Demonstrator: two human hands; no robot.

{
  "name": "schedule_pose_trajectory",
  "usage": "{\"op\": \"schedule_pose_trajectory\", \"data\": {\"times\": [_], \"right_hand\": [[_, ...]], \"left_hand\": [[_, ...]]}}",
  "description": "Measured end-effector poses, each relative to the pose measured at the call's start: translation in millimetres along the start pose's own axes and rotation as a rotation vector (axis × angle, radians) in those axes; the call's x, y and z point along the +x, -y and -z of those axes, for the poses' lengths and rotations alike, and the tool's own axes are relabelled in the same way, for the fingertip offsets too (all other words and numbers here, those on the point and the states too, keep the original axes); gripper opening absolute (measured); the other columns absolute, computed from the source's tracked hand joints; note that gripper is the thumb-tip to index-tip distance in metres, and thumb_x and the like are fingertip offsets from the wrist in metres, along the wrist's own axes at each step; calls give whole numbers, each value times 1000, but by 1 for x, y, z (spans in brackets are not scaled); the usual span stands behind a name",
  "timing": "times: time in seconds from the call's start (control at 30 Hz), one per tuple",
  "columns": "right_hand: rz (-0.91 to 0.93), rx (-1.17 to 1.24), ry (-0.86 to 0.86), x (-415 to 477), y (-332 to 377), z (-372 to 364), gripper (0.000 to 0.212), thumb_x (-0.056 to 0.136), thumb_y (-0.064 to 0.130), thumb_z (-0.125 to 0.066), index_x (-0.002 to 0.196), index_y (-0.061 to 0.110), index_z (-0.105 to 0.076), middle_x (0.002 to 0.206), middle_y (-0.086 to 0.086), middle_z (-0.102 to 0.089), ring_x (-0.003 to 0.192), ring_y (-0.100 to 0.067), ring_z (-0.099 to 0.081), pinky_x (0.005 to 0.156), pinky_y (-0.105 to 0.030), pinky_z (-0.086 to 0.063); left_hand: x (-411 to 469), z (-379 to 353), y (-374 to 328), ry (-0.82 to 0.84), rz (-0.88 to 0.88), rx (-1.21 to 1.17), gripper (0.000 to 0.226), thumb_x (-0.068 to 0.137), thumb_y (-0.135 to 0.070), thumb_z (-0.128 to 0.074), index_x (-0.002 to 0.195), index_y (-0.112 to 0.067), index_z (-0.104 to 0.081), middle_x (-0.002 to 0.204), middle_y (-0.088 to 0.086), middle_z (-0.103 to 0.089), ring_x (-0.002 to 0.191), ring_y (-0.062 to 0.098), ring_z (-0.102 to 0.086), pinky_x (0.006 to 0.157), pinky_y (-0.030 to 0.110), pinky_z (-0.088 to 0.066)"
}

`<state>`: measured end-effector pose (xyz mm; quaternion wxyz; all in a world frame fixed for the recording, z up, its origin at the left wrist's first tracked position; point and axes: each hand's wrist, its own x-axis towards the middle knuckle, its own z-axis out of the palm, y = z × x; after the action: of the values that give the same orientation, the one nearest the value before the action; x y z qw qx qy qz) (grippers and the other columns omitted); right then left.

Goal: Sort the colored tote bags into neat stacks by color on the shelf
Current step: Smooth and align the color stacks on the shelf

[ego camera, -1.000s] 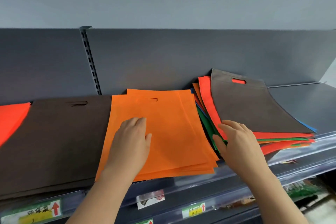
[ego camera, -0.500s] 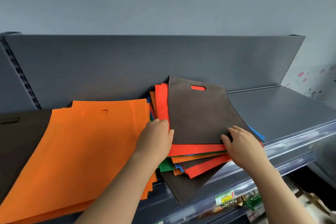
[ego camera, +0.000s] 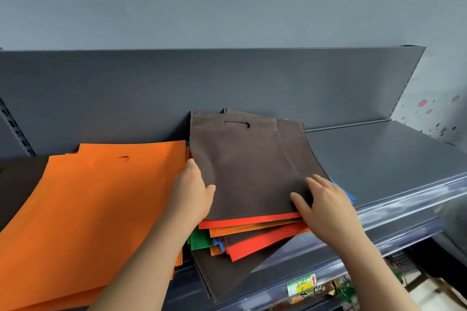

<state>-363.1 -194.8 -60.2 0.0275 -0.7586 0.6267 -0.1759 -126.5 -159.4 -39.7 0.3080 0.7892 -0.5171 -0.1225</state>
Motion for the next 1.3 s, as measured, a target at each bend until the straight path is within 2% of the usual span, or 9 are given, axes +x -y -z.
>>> {"op": "schedule_pose_trajectory", "data": {"times": [0.07,0.2,0.3,0.37,0.5,0.7,0.83,1.0,1.3], "right_hand": [[-77,-107,59,1,-4,4,35,91,50,-42,76,17,-43,81,1,-54,94,-25,-57,96,-37,-37],[42,-133,75,-1,-1,1,32,94,44,-39,72,21,-34,64,9,-39,81,-19,-57,102,-35,-33],[89,-103,51,-3,-1,-3,29,93,41,-43,75,18,-41,69,6,-49,80,-20,-58,104,-34,-33],[122,-79,28,-2,-4,-6,26,93,40,-44,80,18,-48,77,4,-58,80,-20,-58,106,-34,-32],[121,-53,-11,0,-11,-6,29,89,42,-50,76,18,-42,74,4,-51,72,-22,-47,95,-33,-39],[-22,-147,62,5,-15,-1,42,89,60,-36,86,19,-39,94,-2,-62,100,-26,-56,101,-41,-35],[5,-103,45,7,-5,-4,42,91,58,-34,94,18,-46,101,-2,-61,107,-26,-54,108,-42,-28],[53,-26,92,8,18,-13,44,89,59,-37,96,17,-48,106,-5,-61,106,-28,-53,95,-39,-38],[90,-104,60,4,58,-23,53,86,66,-35,99,17,-49,115,-3,-59,117,-28,-45,97,-37,-34]], "left_hand": [[0,-3,1,5,7,7,29,89,-24,-63,111,-11,-49,111,7,-62,96,25,-59,69,27,-43],[1,-7,-4,26,18,12,29,92,-25,-59,114,-8,-50,114,8,-61,99,25,-59,69,24,-40],[-1,-8,-8,35,33,22,37,93,-22,-58,123,-6,-46,123,9,-56,109,26,-56,74,23,-38],[1,-9,-8,45,49,5,35,91,-21,-61,119,-7,-47,120,10,-57,101,24,-57,72,24,-41],[0,-9,-6,50,56,-65,32,86,-16,-66,113,-9,-52,112,7,-60,91,21,-55,68,26,-42],[-9,2,-6,-84,-16,-211,24,90,-13,-60,113,-13,-54,112,2,-61,101,23,-57,77,27,-44],[-16,11,1,-146,-26,-283,16,92,-12,-56,108,-13,-54,105,3,-61,94,22,-56,75,27,-41],[-23,26,21,-222,39,-347,19,91,-14,-57,110,-12,-55,106,3,-62,97,24,-58,78,30,-43],[-32,39,54,-215,140,-391,19,92,-16,-55,110,-16,-54,107,1,-62,96,21,-58,78,32,-44]]}}
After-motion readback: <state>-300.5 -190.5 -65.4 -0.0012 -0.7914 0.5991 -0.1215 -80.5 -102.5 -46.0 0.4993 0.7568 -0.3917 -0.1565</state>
